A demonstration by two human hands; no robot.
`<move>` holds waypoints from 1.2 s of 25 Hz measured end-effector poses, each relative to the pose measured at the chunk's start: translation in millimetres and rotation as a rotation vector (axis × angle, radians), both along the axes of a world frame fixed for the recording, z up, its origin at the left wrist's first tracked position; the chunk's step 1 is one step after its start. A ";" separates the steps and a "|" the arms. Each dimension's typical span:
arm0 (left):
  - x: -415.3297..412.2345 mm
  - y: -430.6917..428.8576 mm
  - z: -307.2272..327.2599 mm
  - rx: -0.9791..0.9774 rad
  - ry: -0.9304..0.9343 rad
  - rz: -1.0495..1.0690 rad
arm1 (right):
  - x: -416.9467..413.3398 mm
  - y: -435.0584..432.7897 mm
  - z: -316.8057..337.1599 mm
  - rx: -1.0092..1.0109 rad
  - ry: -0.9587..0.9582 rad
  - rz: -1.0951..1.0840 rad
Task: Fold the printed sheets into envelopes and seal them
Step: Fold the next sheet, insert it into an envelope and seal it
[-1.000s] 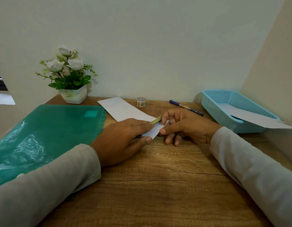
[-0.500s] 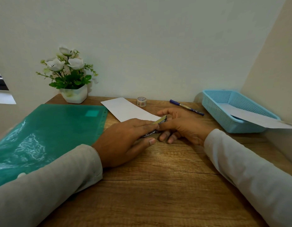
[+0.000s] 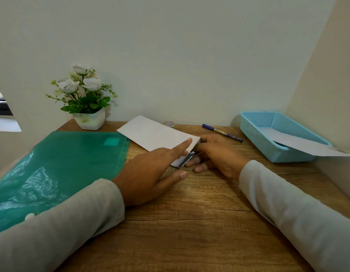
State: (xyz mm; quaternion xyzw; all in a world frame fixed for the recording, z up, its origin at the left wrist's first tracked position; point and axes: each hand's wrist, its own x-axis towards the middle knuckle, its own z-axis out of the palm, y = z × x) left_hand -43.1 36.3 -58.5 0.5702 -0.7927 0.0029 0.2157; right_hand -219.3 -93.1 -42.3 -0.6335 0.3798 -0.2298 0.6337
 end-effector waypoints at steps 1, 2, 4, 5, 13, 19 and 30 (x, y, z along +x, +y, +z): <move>-0.3 0.6 0.9 0.013 0.010 0.006 | 0.4 -0.3 -0.1 0.021 -0.021 -0.008; -0.4 0.6 1.6 0.018 0.015 0.012 | 1.1 -0.4 -0.1 0.041 -0.039 -0.017; -0.1 0.6 1.4 0.018 0.011 0.016 | 2.3 -2.2 -1.5 0.088 -0.075 -0.029; 0.2 0.2 0.8 0.023 0.004 0.013 | 2.5 -2.0 -1.8 0.105 -0.093 -0.031; 13.9 -1.9 1.6 -0.055 0.010 -0.005 | 0.1 8.8 6.6 -0.307 -0.063 -0.213; 30.7 -7.7 57.2 -0.493 0.299 0.060 | -6.2 4.8 60.5 -0.731 -0.153 -0.378; 18.6 -22.3 140.1 -0.111 1.010 -0.002 | 17.5 31.3 129.3 -0.724 -0.358 -0.238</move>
